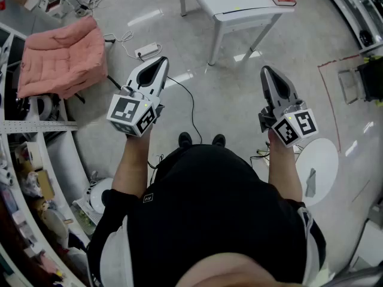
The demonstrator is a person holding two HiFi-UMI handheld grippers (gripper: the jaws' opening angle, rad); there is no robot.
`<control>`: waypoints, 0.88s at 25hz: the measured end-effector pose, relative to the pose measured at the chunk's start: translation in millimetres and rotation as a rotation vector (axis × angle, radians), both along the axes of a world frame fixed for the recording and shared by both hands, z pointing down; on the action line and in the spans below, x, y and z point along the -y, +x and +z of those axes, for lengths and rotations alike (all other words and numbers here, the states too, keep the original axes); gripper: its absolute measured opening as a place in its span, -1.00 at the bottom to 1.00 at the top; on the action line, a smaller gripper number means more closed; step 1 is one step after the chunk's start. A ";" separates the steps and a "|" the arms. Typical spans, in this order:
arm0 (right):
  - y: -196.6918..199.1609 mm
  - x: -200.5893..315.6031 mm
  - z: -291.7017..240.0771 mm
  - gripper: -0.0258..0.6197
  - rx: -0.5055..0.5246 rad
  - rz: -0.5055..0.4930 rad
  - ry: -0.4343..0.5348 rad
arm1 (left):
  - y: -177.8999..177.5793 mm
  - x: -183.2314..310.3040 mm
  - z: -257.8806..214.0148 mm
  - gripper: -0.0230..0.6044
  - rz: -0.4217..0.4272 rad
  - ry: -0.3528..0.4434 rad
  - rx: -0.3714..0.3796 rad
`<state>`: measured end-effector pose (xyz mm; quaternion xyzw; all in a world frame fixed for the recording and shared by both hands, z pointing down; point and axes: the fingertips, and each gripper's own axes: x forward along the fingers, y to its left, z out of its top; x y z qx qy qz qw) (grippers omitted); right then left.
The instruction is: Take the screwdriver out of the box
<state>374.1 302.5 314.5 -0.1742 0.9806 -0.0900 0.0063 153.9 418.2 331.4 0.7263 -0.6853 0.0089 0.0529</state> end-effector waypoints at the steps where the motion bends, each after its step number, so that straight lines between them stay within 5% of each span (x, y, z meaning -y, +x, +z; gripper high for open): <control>1: -2.4 -1.6 0.8 -0.83 -0.001 -0.001 0.000 | -1.5 -0.9 0.7 -0.88 0.003 0.000 0.001; 22: -70.7 -62.2 15.4 -0.83 -0.011 0.027 -0.046 | -71.8 -56.3 29.3 -0.88 0.033 -0.028 -0.042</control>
